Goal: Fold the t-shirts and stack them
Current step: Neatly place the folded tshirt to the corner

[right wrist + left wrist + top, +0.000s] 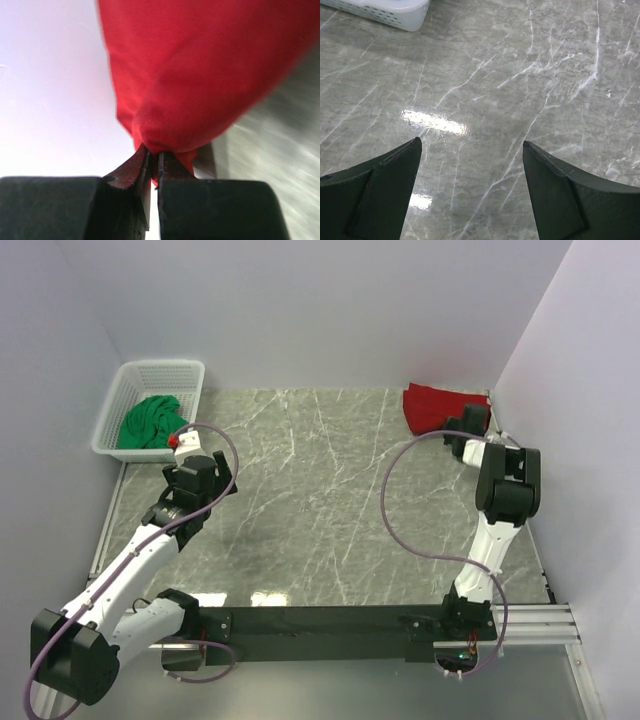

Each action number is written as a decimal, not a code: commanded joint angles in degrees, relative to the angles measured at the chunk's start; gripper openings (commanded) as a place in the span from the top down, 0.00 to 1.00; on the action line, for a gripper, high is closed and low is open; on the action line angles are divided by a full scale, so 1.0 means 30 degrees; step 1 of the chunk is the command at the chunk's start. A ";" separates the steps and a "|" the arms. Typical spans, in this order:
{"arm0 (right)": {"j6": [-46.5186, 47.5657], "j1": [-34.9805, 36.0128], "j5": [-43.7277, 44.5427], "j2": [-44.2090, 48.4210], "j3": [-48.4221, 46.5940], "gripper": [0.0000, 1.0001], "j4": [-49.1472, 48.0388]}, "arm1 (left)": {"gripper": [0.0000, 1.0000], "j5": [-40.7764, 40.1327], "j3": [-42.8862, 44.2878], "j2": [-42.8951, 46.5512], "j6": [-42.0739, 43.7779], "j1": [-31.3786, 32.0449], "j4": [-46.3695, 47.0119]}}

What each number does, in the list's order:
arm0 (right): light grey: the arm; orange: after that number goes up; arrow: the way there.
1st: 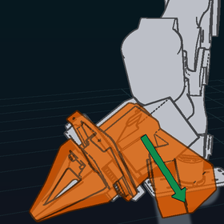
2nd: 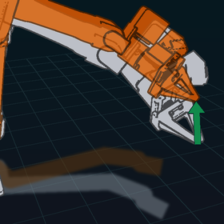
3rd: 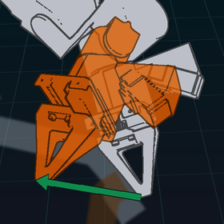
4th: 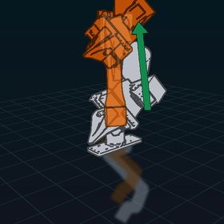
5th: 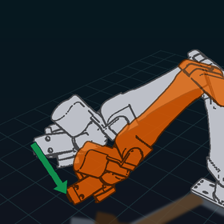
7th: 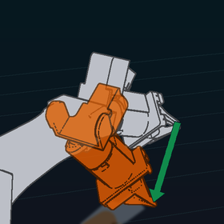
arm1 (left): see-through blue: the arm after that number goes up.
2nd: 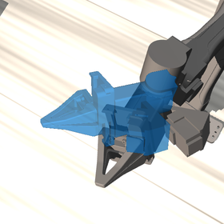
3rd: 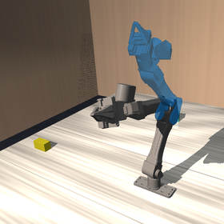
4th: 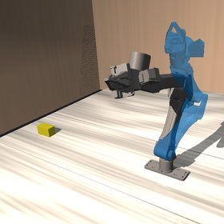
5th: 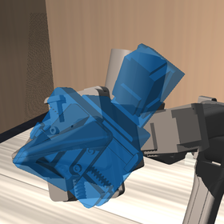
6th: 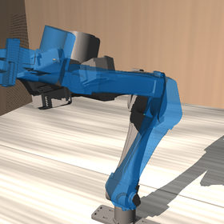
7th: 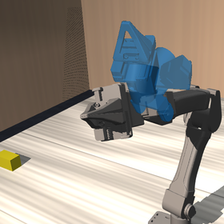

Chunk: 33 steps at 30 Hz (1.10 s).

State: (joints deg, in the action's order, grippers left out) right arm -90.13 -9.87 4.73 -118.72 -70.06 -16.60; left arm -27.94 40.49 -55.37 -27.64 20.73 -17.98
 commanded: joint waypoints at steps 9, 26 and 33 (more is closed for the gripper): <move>0.4054 -0.1074 0.0648 -0.0655 -0.3981 1.00 0.3101 | 0.13 -0.0353 0.0097 -0.0087 0.0365 0.0004 0.0426; 0.6223 -0.2247 0.0094 -0.0268 -0.2600 1.00 0.3627 | 0.13 -0.0177 0.0097 -0.0146 0.0394 0.0033 0.0455; 0.5493 -0.2072 -0.1167 -0.1209 -0.3482 1.00 0.3045 | 0.13 -0.0177 0.0097 -0.0233 0.0365 0.0004 0.0426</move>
State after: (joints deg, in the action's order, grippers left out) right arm -72.99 -16.05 2.15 -121.34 -78.96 -5.37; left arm -28.12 40.49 -56.12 -27.62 20.73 -17.96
